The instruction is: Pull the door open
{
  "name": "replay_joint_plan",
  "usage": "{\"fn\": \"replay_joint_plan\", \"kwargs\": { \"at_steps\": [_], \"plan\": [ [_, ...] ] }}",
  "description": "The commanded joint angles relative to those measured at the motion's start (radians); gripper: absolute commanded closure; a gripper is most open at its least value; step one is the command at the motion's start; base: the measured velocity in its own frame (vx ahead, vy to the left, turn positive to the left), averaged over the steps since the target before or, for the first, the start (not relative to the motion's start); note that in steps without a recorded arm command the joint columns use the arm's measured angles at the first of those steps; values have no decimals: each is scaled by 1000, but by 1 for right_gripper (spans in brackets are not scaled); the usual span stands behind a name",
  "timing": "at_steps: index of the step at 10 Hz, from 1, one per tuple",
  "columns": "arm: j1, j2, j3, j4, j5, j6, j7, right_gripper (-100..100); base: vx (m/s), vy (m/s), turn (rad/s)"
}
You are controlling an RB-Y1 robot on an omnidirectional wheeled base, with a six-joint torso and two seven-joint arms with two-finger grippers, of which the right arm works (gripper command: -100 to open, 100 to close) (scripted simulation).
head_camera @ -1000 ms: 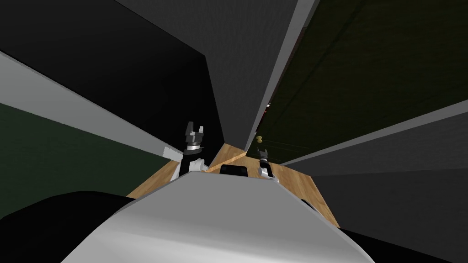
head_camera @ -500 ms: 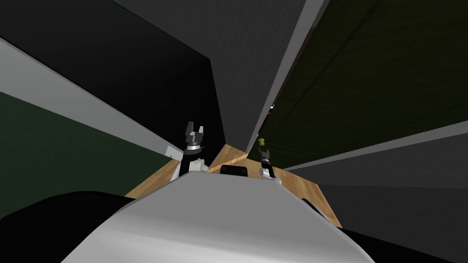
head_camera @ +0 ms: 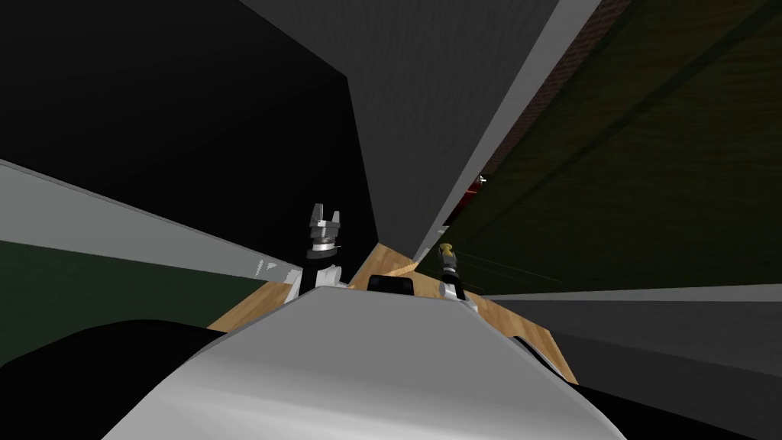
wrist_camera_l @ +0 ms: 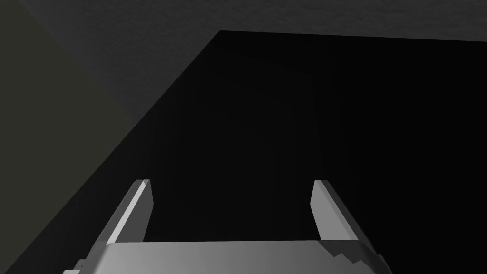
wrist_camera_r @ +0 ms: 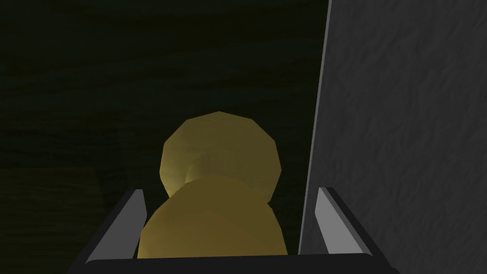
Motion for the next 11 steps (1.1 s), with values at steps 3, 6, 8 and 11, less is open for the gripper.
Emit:
{"fn": "replay_joint_plan", "kwargs": {
  "at_steps": [3,6,8,11],
  "plan": [
    [0,1,1,2,0,-1,1,100,-22,-5,-8],
    [0,1,1,2,0,-1,1,100,-9,2,-1],
    [2,1,-1,4,-1,1,-44,100,-12,-10,27],
    [3,1,-4,4,-3,1,-103,100,-15,-8,27]
  ]
}}
